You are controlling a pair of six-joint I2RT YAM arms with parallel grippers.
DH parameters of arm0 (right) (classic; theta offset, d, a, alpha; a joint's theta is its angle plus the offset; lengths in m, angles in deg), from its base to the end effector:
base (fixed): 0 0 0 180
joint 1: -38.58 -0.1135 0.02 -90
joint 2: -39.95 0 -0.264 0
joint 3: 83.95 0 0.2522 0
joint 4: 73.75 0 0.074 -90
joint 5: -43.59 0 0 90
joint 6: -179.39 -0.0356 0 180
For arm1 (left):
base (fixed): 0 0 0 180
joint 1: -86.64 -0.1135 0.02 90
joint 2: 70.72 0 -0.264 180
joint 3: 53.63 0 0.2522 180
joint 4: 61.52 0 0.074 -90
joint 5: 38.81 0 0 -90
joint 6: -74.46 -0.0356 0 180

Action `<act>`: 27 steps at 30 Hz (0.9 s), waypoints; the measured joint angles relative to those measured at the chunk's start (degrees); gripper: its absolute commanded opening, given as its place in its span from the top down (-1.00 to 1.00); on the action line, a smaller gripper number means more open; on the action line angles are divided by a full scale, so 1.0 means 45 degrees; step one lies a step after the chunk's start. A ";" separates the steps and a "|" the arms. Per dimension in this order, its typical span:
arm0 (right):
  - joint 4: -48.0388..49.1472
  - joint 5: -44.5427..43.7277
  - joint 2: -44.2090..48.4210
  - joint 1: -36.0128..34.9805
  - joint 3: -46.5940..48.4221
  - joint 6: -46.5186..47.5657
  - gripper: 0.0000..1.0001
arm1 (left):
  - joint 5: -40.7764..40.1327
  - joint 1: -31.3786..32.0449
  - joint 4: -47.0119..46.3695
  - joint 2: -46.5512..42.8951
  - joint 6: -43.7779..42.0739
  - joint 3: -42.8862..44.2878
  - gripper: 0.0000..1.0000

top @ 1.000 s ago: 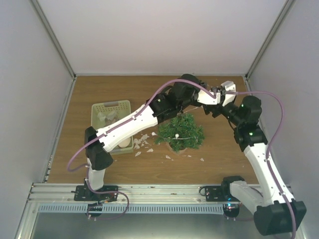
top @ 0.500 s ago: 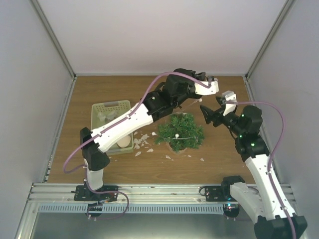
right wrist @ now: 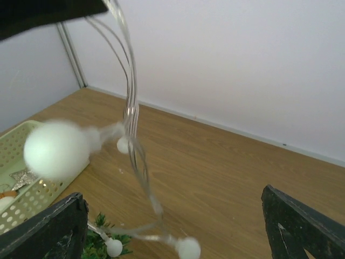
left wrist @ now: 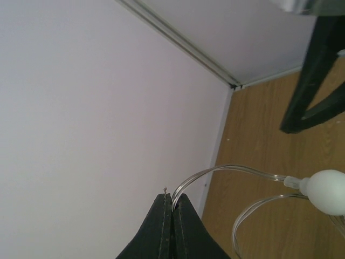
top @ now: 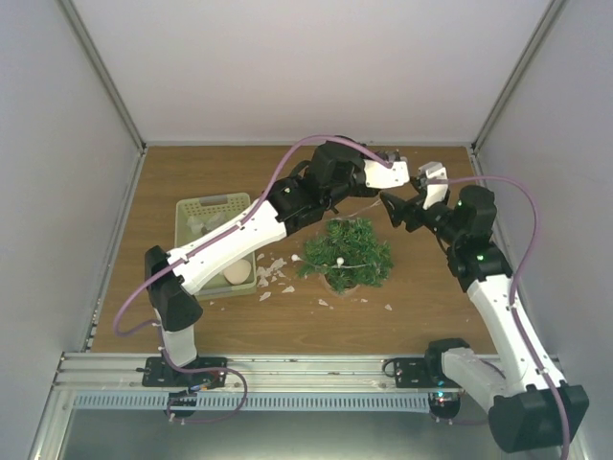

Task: Decorate the small christmas tree

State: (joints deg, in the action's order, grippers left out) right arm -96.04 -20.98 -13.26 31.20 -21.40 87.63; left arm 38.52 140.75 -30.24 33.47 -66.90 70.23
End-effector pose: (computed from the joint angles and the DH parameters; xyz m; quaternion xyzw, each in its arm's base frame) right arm 0.2105 0.0427 0.3421 -0.1743 0.7555 0.2201 0.5919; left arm 0.2576 -0.3427 0.4325 0.5708 0.5219 0.0704 0.6300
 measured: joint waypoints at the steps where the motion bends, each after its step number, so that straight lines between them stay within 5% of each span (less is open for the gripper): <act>1: 0.0005 0.0039 -0.0092 0.0000 0.0078 -0.0005 -0.75 | 0.0063 0.0000 0.0068 0.0000 0.0097 -0.0024 1.00; 6: 0.0155 0.0160 -0.0510 0.0000 0.0641 0.0058 -0.57 | 0.0559 0.0000 0.0364 0.0000 0.0622 -0.0024 1.00; 16: 0.0296 0.0481 -0.0937 -0.0005 0.0933 0.0199 0.53 | 0.1185 0.0000 0.1632 -0.0024 0.1224 0.0495 0.98; 27: -0.0272 0.1481 -0.0505 -0.0010 0.1418 0.0578 0.82 | 0.1763 0.0063 0.3944 -0.0476 0.1297 0.1719 0.90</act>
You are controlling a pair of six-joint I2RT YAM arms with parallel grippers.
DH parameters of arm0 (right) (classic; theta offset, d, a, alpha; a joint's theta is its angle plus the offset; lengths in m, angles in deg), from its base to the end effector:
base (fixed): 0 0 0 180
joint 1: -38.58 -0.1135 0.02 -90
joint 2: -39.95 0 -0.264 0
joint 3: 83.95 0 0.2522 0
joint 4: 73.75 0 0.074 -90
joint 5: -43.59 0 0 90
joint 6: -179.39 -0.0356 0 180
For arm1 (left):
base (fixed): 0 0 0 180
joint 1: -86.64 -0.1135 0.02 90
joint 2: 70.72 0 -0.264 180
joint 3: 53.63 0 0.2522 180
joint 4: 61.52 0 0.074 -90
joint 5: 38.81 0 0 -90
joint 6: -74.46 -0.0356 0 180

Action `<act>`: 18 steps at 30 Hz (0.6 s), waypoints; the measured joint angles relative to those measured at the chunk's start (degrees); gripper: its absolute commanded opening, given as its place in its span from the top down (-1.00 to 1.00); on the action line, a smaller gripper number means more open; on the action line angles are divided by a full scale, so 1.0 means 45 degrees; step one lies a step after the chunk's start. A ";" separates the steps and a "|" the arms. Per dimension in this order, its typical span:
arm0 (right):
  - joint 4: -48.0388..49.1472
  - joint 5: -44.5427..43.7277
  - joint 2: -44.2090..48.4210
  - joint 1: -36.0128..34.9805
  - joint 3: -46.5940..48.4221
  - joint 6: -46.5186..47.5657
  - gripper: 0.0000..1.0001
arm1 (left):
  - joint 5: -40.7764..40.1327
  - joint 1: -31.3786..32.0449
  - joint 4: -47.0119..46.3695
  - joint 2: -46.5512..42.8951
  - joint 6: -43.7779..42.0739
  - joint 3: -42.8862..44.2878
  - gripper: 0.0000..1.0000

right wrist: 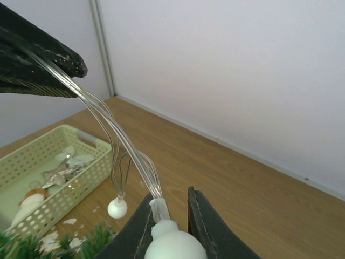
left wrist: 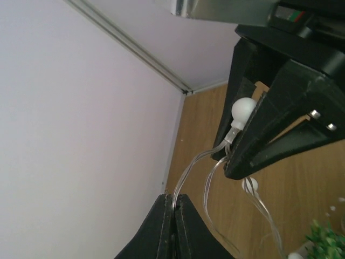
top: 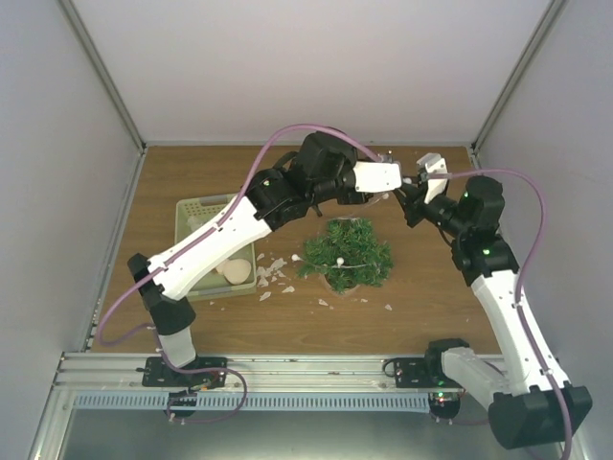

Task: Decorate the small christmas tree

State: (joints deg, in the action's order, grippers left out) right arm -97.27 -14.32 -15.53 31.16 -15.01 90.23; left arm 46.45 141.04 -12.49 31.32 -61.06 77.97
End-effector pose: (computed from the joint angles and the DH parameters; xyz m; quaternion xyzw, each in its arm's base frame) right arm 0.2140 0.0469 0.3715 -0.2301 0.7218 0.2469 0.6042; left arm 0.2339 -0.3216 0.4596 0.6092 0.5431 -0.0110 0.5777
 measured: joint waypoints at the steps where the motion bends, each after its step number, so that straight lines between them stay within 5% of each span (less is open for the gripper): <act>1: -0.0136 0.0146 0.0087 0.0000 0.0000 0.0024 0.84 | 0.0131 0.0005 0.0238 -0.0097 0.0000 0.0000 0.90; 18: -0.2103 0.2803 0.2166 0.0000 -0.0189 -0.0039 0.88 | 0.1370 0.0510 0.3415 -0.0884 -0.0432 0.0015 0.88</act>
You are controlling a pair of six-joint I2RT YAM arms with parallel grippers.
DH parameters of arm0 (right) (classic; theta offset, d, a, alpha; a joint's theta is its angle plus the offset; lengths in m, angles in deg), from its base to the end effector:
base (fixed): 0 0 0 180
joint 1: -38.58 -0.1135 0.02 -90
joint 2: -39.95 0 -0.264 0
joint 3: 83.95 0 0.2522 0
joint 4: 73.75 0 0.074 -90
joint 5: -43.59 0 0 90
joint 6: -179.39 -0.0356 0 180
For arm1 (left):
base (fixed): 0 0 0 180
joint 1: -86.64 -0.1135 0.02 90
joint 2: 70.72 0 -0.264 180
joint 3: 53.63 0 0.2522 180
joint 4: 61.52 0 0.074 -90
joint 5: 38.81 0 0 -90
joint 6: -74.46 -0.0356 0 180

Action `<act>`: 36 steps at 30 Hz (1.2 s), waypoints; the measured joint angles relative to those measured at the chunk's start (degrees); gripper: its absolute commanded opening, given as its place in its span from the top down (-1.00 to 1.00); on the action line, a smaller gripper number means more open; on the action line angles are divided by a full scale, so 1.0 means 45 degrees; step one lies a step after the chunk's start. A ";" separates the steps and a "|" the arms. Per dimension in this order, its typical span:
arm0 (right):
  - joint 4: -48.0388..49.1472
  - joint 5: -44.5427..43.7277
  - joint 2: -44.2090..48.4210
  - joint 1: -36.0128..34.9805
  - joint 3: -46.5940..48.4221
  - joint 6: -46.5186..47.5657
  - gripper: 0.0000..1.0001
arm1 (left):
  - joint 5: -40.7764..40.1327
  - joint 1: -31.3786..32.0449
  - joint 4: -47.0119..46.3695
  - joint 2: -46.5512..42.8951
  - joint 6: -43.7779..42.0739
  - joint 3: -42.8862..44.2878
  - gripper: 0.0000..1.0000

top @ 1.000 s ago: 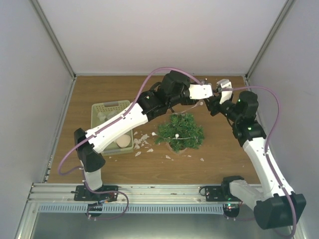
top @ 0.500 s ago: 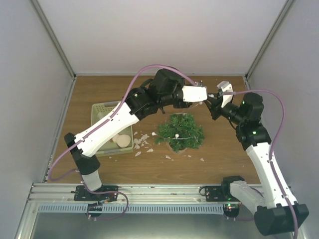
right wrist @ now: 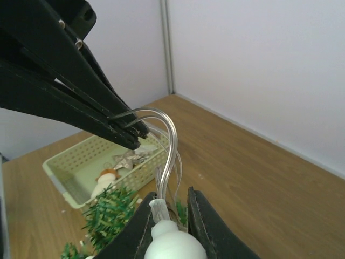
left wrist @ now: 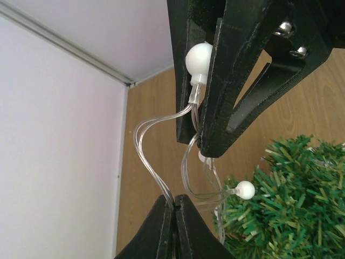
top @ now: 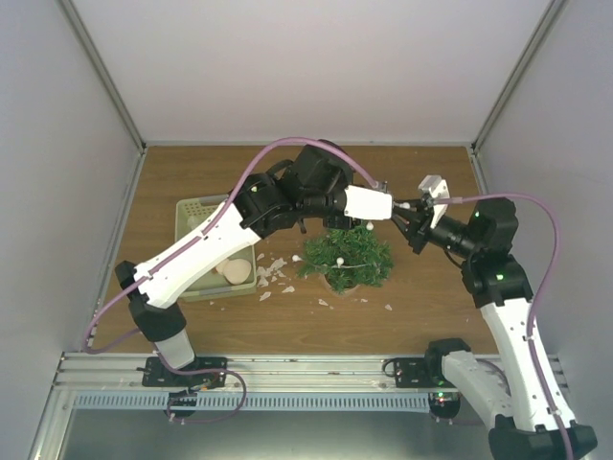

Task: Decorate the small christmas tree

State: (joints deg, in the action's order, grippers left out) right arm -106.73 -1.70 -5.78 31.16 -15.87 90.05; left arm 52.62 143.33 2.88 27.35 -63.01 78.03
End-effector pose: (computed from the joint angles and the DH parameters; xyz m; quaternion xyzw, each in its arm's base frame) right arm 0.1619 0.0463 0.3801 -0.2924 0.6929 0.3270 0.5723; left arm 0.1977 -0.3024 0.4583 0.6897 0.5295 -0.0505 0.4914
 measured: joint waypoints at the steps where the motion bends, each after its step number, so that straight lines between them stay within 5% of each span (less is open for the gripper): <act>1: -0.0078 0.0141 0.0015 0.0000 -0.0049 -0.0010 0.88 | -0.0005 0.0039 0.0117 0.0000 -0.0029 0.0015 0.89; 4: -0.0272 0.0495 0.0087 0.0000 -0.0277 -0.0019 0.89 | -0.0078 0.0078 0.0403 -0.0015 -0.0170 0.0039 0.85; 7: -0.0330 0.0699 0.0097 0.0000 -0.0345 -0.0019 0.90 | -0.0107 0.0097 0.0461 -0.0044 -0.0238 0.0039 0.51; 17: 0.0107 0.1103 -0.0389 0.0000 -0.0335 -0.0073 0.99 | -0.0413 0.0126 -0.0044 -0.0515 -0.0117 -0.0719 0.53; 22: 0.0593 0.1253 -0.0471 0.0000 -0.0330 -0.0321 0.99 | -0.0403 0.0126 -0.0384 -0.0520 0.0136 -0.1166 0.37; 27: 0.0865 0.1336 -0.0835 0.0000 -0.0058 -0.0364 0.99 | -0.0418 0.0126 -0.0845 -0.0529 0.0325 -0.1399 -0.08; 36: 0.1069 0.1025 -0.1326 0.0000 0.0364 -0.0355 0.99 | -0.0811 0.0010 -0.2642 -0.1865 0.0427 -0.2803 -0.30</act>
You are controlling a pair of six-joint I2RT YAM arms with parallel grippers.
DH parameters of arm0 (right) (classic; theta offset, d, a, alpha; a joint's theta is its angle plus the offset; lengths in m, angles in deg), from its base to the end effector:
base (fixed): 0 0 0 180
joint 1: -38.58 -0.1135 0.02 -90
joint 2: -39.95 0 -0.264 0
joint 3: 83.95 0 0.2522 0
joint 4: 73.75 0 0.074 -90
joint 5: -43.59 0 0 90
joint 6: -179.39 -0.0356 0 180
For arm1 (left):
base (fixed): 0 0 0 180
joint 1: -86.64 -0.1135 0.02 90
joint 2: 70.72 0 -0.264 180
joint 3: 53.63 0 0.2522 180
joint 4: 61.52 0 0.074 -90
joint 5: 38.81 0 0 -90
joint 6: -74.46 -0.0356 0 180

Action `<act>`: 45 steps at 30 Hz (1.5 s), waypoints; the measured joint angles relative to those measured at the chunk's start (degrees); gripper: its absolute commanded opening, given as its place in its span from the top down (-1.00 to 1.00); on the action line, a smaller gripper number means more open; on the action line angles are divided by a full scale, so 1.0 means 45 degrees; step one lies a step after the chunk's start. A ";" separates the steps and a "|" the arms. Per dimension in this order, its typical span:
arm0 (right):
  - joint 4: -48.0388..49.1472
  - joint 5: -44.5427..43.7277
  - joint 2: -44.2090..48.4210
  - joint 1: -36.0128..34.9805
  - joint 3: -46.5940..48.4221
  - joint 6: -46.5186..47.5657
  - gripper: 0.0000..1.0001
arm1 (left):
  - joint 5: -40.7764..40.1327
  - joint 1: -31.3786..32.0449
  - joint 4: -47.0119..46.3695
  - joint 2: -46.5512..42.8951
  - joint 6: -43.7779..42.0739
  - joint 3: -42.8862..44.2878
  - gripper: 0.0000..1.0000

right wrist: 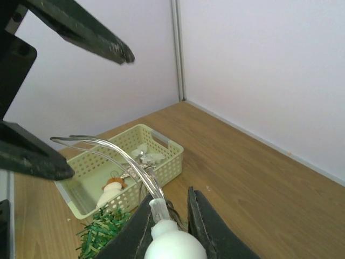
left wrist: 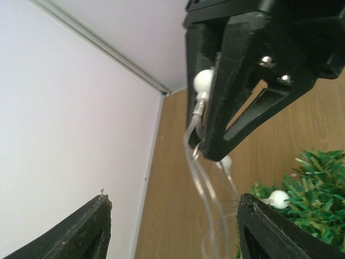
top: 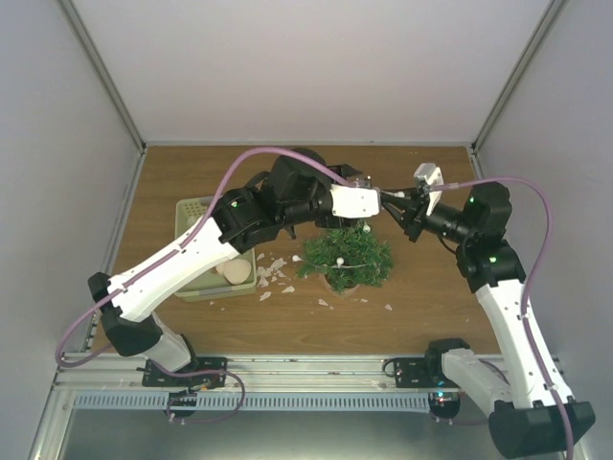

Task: Decorate the small christmas tree

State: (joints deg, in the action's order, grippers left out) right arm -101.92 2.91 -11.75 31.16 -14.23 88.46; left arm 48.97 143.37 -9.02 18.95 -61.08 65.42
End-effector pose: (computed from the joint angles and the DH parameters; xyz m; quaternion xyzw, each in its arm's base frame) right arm 0.1868 0.0516 0.3816 -0.3068 0.6807 0.3616 0.5584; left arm 0.1871 -0.2827 0.4582 0.6429 0.5318 -0.0376 0.5499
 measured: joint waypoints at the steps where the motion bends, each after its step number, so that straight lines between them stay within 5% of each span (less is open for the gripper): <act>1: 0.0049 -0.0044 -0.0015 0.0000 0.0000 -0.0005 0.99 | -0.0053 -0.0087 -0.0199 -0.0170 0.0019 -0.0170 -0.29; 12: 0.0452 -0.0189 -0.0199 0.0000 0.0325 -0.0083 0.99 | 0.0641 -0.1297 -0.1214 -0.0447 0.1151 -0.2346 -0.31; 21: 0.0549 -0.0194 -0.0340 0.0000 0.0461 -0.0087 0.99 | 0.2846 -0.2618 -0.1656 -0.0408 0.3055 -0.2652 -0.26; 28: 0.0554 -0.0194 -0.0447 0.0000 0.0539 -0.0087 0.99 | 0.3983 -0.2603 -0.1817 -0.0155 0.3755 -0.2890 0.02; 38: 0.0549 -0.0253 -0.0563 0.0000 0.0661 -0.0087 0.99 | 0.5241 -0.2603 -0.1690 0.0194 0.3968 -0.2875 0.12; 45: 0.0549 -0.0243 -0.0636 0.0000 0.0661 -0.0087 0.99 | 0.5790 -0.2603 -0.1579 0.0665 0.4027 -0.2778 0.54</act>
State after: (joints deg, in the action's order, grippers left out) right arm -99.45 1.81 -14.61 31.16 -11.26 88.07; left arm 75.02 131.66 -16.12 21.95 -42.96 52.92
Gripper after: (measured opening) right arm 0.147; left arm 0.293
